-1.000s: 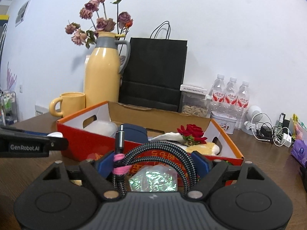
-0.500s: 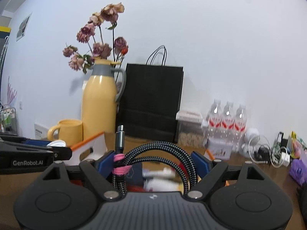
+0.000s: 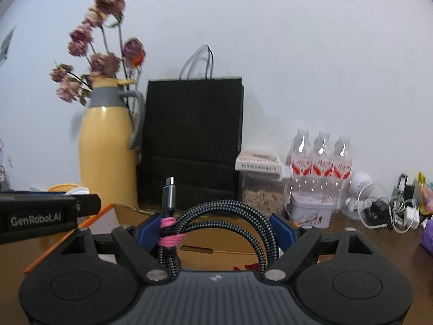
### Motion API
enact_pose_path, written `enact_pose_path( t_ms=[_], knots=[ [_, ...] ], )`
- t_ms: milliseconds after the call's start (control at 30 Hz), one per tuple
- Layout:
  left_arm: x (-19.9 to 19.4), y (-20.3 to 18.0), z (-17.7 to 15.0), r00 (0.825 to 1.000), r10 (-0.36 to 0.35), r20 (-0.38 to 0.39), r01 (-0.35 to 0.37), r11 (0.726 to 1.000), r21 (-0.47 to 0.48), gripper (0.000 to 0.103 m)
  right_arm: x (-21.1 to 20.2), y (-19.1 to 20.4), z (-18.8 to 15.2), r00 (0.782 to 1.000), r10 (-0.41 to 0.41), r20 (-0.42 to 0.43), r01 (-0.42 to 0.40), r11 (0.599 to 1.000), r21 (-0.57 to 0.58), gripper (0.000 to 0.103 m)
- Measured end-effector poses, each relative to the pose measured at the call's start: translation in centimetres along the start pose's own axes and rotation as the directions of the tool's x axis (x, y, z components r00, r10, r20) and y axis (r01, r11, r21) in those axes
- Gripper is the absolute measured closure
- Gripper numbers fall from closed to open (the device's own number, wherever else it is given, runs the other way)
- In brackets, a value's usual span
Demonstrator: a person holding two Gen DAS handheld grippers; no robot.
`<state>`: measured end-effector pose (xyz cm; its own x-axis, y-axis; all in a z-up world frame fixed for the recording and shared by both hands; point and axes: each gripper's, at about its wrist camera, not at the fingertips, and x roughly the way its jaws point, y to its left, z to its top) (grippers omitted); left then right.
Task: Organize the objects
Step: 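Carry the cap and cable into the box while both grippers release them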
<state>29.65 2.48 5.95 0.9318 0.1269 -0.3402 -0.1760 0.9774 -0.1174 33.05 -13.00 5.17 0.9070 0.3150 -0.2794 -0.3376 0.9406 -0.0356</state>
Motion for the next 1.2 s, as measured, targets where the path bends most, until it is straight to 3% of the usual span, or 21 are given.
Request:
enact_pose_path(
  t_ms=[400,433,467,500,533,933,1200],
  knots=[
    [3.2,0.6,-1.5,0.997,0.029,-0.07,-0.028,0.999,0.021,0.06,3.1,-1.8,-2.1,0.994,0.046,-0.099,-0.042,0.998,0.043,0.018],
    [3.2,0.6,-1.5,0.997,0.04,-0.069,-0.039,0.999,0.017,0.045,3.1,-1.7,-2.2,0.994,0.043,-0.103,-0.04,0.998,0.039,0.016],
    [3.2,0.7,-1.4,0.996,0.053,-0.07,-0.052,0.999,0.014,0.018,3.1,-1.7,-2.3,0.994,0.04,-0.103,-0.036,0.999,0.035,0.012],
    [3.3,0.8,-1.4,0.996,0.062,-0.067,-0.061,0.998,0.015,0.005,2.9,-1.7,-2.3,0.994,0.029,-0.102,-0.026,0.999,0.031,0.003],
    [3.2,0.8,-1.4,0.997,0.06,-0.057,-0.059,0.998,0.016,0.0,2.8,-1.6,-2.2,0.995,0.017,-0.098,-0.015,1.0,0.027,0.0],
    [2.7,0.8,-1.2,0.997,0.053,-0.049,-0.053,0.999,0.009,0.0,2.1,-1.6,-1.8,0.994,0.04,-0.1,-0.037,0.999,0.033,0.0],
    [0.4,0.2,-0.5,1.0,0.022,0.001,-0.022,1.0,0.012,0.0,0.5,-2.0,-1.2,0.996,0.045,-0.073,-0.043,0.999,0.027,0.0]
  ],
)
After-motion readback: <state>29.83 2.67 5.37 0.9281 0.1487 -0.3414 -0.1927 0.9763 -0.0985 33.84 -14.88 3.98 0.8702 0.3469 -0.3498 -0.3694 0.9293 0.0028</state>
